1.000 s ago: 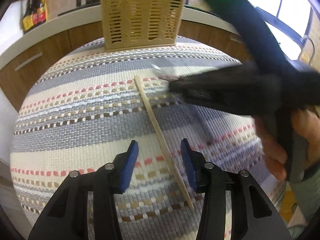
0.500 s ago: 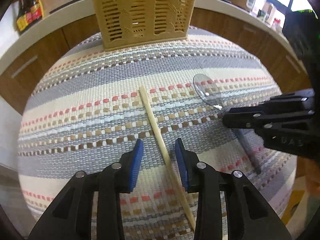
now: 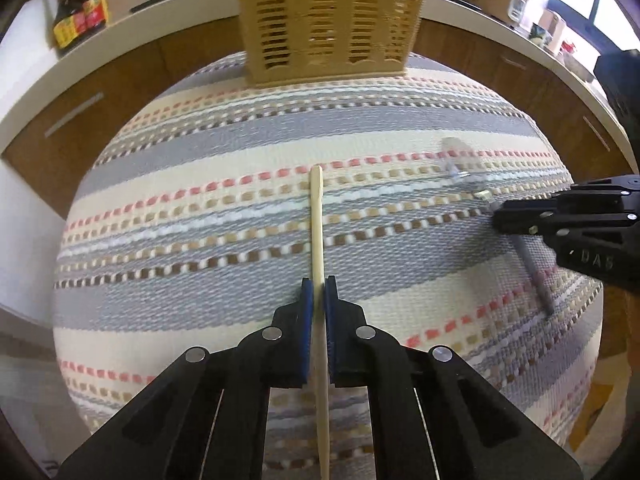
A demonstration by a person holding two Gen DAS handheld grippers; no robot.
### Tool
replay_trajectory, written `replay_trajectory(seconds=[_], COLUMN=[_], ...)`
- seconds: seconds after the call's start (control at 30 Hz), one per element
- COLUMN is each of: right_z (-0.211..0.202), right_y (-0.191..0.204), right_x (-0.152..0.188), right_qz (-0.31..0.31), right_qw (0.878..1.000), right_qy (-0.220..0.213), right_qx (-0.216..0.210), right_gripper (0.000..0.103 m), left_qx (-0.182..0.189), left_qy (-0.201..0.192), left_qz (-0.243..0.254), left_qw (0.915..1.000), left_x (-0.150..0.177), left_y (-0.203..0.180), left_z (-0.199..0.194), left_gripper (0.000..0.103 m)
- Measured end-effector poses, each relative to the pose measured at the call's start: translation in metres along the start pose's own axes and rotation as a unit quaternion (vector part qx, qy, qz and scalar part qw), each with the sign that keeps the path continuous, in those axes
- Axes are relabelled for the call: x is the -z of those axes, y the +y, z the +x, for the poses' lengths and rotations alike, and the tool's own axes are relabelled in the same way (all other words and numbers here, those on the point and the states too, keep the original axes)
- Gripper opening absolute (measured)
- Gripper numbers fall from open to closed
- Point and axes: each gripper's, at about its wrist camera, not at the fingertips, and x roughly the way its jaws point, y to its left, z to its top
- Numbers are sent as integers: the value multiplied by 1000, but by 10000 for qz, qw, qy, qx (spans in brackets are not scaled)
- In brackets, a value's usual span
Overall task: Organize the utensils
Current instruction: 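Lift the spoon and chopstick and lower them into the yellow basket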
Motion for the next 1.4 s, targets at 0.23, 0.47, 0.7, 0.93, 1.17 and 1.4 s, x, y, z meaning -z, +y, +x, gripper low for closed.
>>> replay_trajectory(seconds=[0.23, 0.47, 0.7, 0.93, 1.17, 1.4], right_z=[3, 8, 7, -53, -110, -159], right_y=[-11, 8, 22, 3, -20, -36], right_x=[-6, -17, -13, -23, -46, -78], right_qz=[119, -262, -430, -332, -174, 2], right_qw=[9985, 9978, 9988, 9947, 9766, 9491], right_qy=[287, 545, 245, -822, -1959, -2914], right_qx=[-444, -269, -15, -517, -871, -1196], right_gripper=[17, 26, 10, 10, 10, 10], left_qx=[325, 231, 104, 801, 1192, 1382], left_qy=[378, 1050, 513, -1010, -2538, -3632], left_qz=[163, 952, 712, 57, -388, -484], left_qw=[9986, 9896, 9961, 9916, 9591, 9201], left_x=[-8, -25, -26, -43, -77, -125], left_y=[5, -9, -20, -6, 10, 20], left_z=[1, 12, 6, -56, -118, -162], left_gripper=[11, 12, 4, 4, 4, 4])
